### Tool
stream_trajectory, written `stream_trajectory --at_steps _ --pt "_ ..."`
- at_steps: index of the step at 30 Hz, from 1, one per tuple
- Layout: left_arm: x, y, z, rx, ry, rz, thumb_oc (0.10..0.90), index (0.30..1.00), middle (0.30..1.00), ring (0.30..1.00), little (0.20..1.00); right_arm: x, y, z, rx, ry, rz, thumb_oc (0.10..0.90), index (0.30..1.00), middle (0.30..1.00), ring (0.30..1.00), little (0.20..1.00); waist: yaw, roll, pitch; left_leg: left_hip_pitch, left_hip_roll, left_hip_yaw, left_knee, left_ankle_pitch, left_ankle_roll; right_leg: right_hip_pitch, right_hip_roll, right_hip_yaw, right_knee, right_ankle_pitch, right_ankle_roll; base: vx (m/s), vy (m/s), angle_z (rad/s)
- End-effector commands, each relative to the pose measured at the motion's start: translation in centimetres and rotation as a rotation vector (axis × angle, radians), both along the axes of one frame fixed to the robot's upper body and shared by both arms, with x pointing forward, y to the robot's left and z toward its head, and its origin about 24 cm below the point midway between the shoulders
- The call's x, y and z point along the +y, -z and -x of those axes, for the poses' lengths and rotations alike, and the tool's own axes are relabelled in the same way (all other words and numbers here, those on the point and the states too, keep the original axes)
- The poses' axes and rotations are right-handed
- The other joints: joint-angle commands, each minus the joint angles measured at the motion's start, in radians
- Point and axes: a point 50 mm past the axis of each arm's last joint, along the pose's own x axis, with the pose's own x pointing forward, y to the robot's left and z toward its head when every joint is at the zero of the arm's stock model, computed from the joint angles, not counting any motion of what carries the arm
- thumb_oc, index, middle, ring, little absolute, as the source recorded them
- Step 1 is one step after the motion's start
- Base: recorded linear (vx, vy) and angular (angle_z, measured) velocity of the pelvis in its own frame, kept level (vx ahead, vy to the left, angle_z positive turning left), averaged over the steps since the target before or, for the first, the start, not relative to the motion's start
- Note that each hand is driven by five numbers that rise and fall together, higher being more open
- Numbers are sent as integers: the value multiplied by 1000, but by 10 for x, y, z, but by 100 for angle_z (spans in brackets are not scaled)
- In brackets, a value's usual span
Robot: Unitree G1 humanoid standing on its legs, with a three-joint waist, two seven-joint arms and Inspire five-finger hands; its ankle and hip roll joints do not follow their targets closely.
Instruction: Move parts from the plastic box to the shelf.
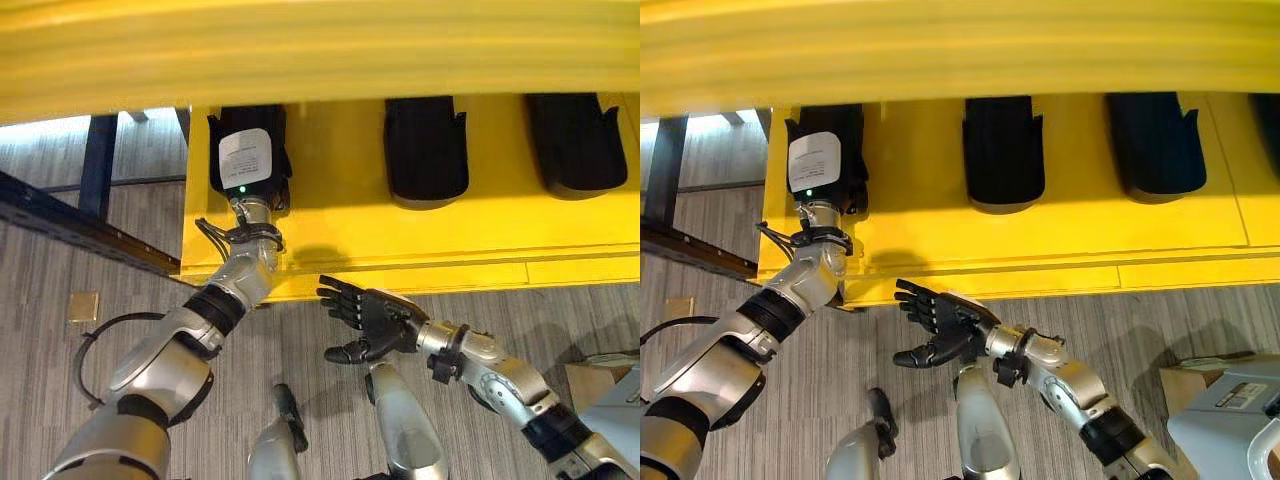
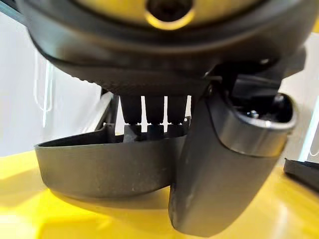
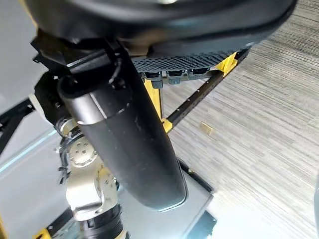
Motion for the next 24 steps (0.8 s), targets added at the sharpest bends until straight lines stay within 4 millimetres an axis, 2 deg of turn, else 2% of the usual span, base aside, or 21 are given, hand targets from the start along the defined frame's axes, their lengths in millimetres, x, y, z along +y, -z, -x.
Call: stream_trajectory --at_steps 1,5,13,18,24 --pt "3 -41 0 -124 -12 38 400 300 300 300 300 16 -28 2 -89 -24 -167 900 1000 1000 1000 1000 4 -17 -30 -68 44 -76 75 9 30 32 -25 28 139 -157 -2 -130 -60 14" --pt "-5 -31 6 -117 30 45 400 300 300 300 300 20 -34 -3 -114 -14 -172 900 1000 1000 1000 1000 24 -24 -14 -104 38 -93 132 -13 38 2 -28 15 212 -187 -12 -103 -52 15" --pt "-21 -65 4 -187 59 -3 400 300 300 300 300 22 -46 -9 -161 -12 -180 900 1000 1000 1000 1000 24 -44 6 -191 32 -104 272 -72 51 -66 -31 4 353 -245 -26 -74 -35 8" --pt "-22 -74 1 -203 30 -45 400 300 300 300 300 22 -44 -9 -161 -3 -179 900 1000 1000 1000 1000 13 -51 5 -222 36 -103 329 -99 56 -93 -27 6 399 -261 -34 -12 -5 -2" --pt "-15 -79 -3 -209 -15 -105 400 300 300 300 300 20 -40 -6 -146 -19 -172 900 1000 1000 1000 1000 -5 -52 0 -212 46 -85 324 -97 55 -92 -24 14 391 -253 -32 5 4 -1"
